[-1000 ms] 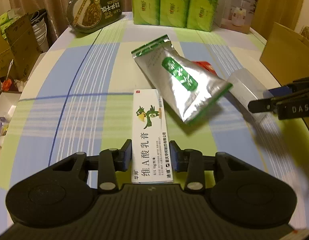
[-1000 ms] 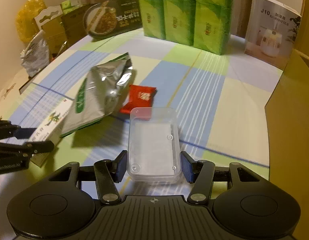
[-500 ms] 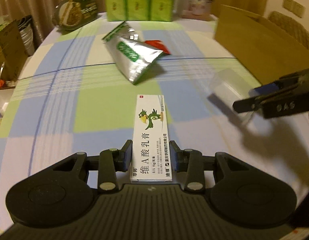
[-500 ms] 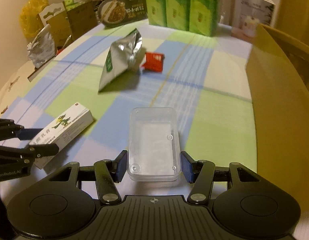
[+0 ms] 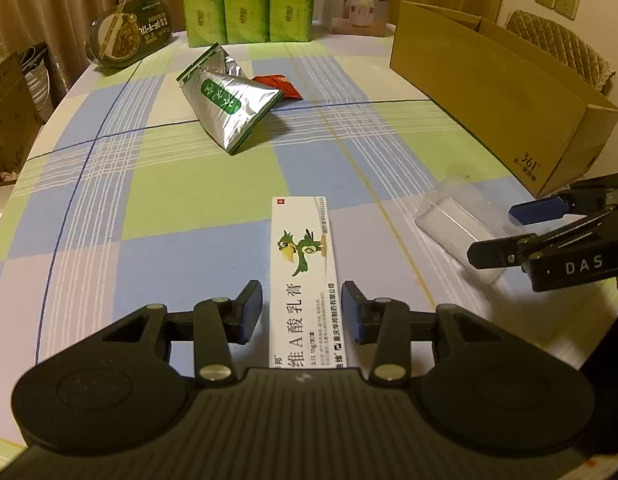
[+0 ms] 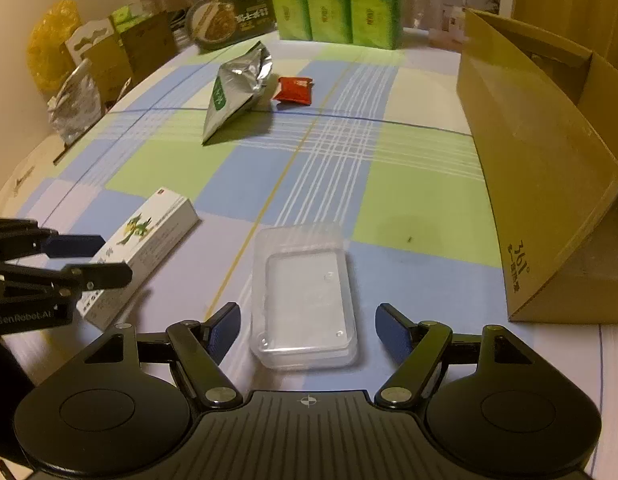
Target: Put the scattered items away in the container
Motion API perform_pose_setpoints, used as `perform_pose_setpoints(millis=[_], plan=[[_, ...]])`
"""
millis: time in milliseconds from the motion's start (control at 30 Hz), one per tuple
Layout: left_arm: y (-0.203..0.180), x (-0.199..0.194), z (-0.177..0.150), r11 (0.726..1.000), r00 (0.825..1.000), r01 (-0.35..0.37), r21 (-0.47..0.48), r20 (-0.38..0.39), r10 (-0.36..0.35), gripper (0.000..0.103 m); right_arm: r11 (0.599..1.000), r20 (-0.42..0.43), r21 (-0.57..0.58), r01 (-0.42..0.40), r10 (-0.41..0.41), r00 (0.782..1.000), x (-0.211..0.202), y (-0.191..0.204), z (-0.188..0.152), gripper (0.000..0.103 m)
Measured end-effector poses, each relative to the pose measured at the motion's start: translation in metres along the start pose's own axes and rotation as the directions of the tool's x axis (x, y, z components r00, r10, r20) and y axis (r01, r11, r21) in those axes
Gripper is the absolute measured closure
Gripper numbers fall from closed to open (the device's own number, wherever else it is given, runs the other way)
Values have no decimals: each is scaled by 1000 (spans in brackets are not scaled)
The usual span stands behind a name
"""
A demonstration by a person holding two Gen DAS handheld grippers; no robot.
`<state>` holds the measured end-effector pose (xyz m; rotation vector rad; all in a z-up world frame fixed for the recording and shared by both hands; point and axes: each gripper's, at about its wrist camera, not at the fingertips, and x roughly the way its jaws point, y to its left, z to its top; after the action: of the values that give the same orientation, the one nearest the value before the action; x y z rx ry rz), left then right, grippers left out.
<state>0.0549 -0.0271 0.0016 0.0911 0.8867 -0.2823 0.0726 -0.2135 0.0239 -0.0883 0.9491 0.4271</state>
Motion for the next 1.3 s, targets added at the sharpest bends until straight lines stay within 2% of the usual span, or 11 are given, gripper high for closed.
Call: perform_pose_setpoints(millis=[267, 600, 633, 1300], plan=[[1, 15, 6, 1000, 1000, 16, -12, -22, -16, 65, 1000, 2, 21, -23, 23, 1000, 4, -2, 1, 31], [-4, 31, 14, 1000, 999, 1, 20, -33, -1, 66, 999, -4, 27, -26, 26, 1000, 9, -3, 4, 31], [-6, 31, 14, 999, 999, -5, 32, -32, 6, 70, 999, -5, 25, -24, 24, 1000, 9, -3, 4, 31], [-1, 22, 16, 1000, 1000, -4, 11, 4, 4, 70, 1000, -9, -11, -8, 8, 1000, 15, 1, 5, 31]])
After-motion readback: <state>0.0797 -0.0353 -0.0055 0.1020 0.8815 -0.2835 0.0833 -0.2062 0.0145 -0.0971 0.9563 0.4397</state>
